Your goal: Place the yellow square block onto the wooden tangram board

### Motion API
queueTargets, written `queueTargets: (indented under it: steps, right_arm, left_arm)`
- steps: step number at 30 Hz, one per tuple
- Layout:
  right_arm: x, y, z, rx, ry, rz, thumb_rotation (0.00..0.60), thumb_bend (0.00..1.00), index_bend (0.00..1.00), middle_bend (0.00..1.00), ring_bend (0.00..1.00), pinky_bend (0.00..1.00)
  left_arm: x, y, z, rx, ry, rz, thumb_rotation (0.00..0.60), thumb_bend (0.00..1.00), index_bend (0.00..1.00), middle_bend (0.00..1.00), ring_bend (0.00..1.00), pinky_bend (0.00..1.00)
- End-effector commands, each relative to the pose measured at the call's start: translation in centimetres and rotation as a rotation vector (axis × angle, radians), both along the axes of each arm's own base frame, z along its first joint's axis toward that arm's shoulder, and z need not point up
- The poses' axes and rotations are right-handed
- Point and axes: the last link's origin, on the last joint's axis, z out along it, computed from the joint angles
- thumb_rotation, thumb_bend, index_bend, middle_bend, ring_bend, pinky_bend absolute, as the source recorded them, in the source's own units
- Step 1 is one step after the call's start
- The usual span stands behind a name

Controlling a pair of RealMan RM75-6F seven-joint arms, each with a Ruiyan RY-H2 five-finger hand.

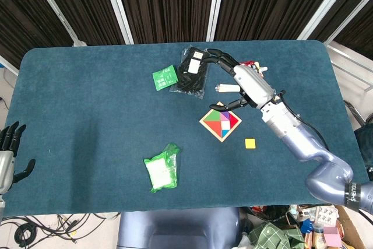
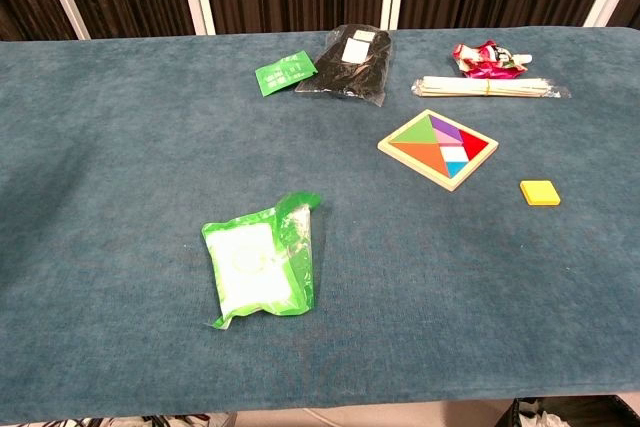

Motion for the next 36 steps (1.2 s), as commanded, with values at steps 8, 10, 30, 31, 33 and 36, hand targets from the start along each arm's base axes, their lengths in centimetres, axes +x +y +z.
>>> queueTargets:
  steps: [8,10,30,31,33,36]
  right_arm:
    - [-0.4,0.3,0.1,-0.01,0.007,-0.006,0.6,0.08,0.15,0.0,0.0,0.13]
    - [-0.5,0.4,0.0,-0.013,0.027,-0.004,0.6,0.08,0.15,0.0,0.0,0.13]
    - [-1.0,1.5,0.6,-0.026,0.046,-0.036,0.6,0.08,0.16,0.0,0.0,0.13]
    - [-1.1,1.6,0.7,-0.03,0.05,-0.038,0.6,0.08,0.16,0.0,0.0,0.13]
    - [-1.4,1.6,0.8,-0.045,0.063,-0.042,0.6,0.08,0.16,0.0,0.0,0.13]
    - [-1.8,1.7,0.5,-0.043,0.093,-0.049,0.6,0.08,0.17,0.0,0.0,0.13]
  left_arm:
    - [0.2,-0.3,0.0,0.006,0.004,-0.006,0.6,0.33,0.0,0.0,0.0,0.0]
    - [0.2,-0.4,-0.1,0.008,0.002,-0.009,0.6,0.33,0.0,0.0,0.0,0.0]
    - [0.5,-0.7,-0.2,0.006,0.001,-0.025,0.6,0.33,0.0,0.0,0.0,0.0]
    - [0.4,-0.7,-0.3,0.004,0.002,-0.023,0.6,0.33,0.0,0.0,0.0,0.0]
    - [0.4,-0.7,-0.3,0.001,0.003,-0.016,0.6,0.33,0.0,0.0,0.0,0.0]
    - [0.4,-0.6,-0.2,0.009,0.003,-0.019,0.6,0.33,0.0,0.0,0.0,0.0]
